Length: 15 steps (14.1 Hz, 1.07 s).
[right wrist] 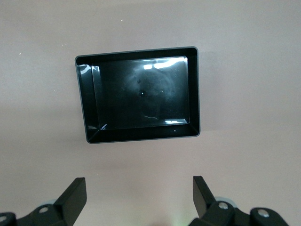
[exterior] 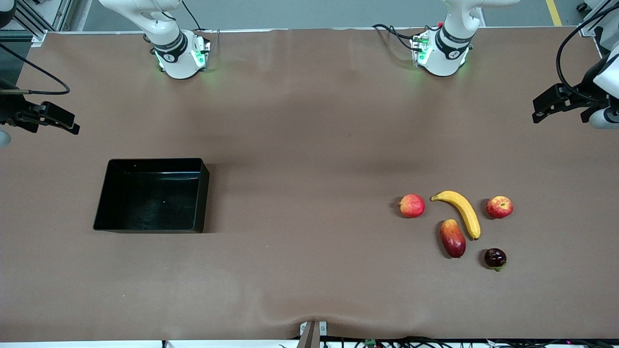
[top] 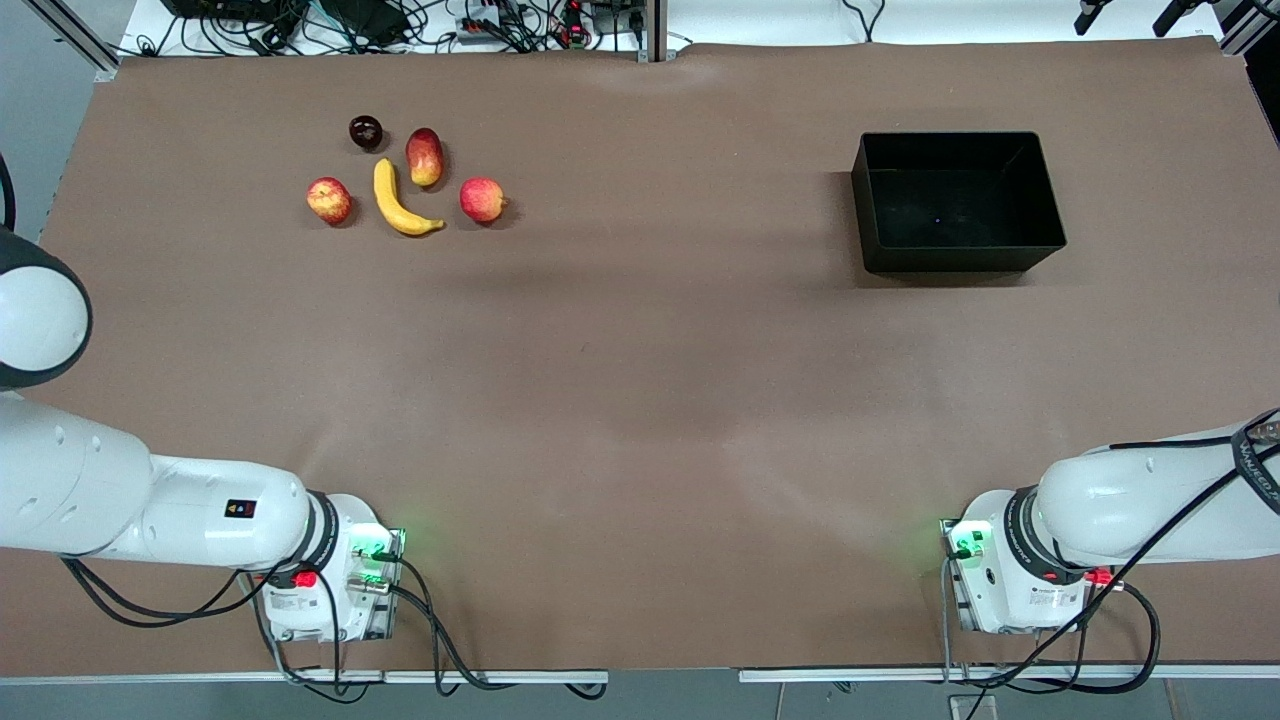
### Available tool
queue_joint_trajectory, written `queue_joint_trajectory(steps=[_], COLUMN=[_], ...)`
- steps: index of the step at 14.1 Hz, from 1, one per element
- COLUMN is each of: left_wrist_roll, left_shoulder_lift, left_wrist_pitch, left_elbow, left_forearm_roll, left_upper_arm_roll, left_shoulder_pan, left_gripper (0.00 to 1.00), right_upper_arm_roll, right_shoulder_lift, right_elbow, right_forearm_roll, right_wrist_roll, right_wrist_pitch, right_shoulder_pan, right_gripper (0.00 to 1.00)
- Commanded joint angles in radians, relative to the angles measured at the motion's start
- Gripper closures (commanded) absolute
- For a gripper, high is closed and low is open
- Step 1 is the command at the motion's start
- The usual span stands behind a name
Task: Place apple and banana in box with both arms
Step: 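Move the right gripper toward the black tray while the left gripper approaches the apple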
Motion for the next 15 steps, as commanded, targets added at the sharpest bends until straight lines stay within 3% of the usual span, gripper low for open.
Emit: queue_joint_trajectory(steps=[1, 8, 15], left_wrist_roll=[-0.004, 0.013, -0.005], left_shoulder_lift=[0.009, 0.032, 0.058], left_wrist_pitch=[-0.014, -0.012, 0.006], left_elbow=[0.025, 0.027, -0.011], left_forearm_roll=[-0.004, -0.004, -0.004], left_upper_arm_roll=[-0.001, 0.004, 0.005], left_shoulder_pan=[0.007, 0.013, 0.016], left_gripper=[0.0, 0.0, 0.0], right_upper_arm_roll=[0.004, 0.004, 0.002], right_shoulder_lift=[0.001, 0.038, 0.046], right_elbow=[0.003, -0.009, -0.245], right_forearm_roll=[-0.002, -0.003, -0.003], right_wrist_roll=[-0.009, -0.026, -0.11], right_wrist_pitch=[0.004, 0.036, 0.327], right_shoulder_pan=[-0.003, -0.015, -0.068], right_gripper=[0.0, 0.0, 0.0])
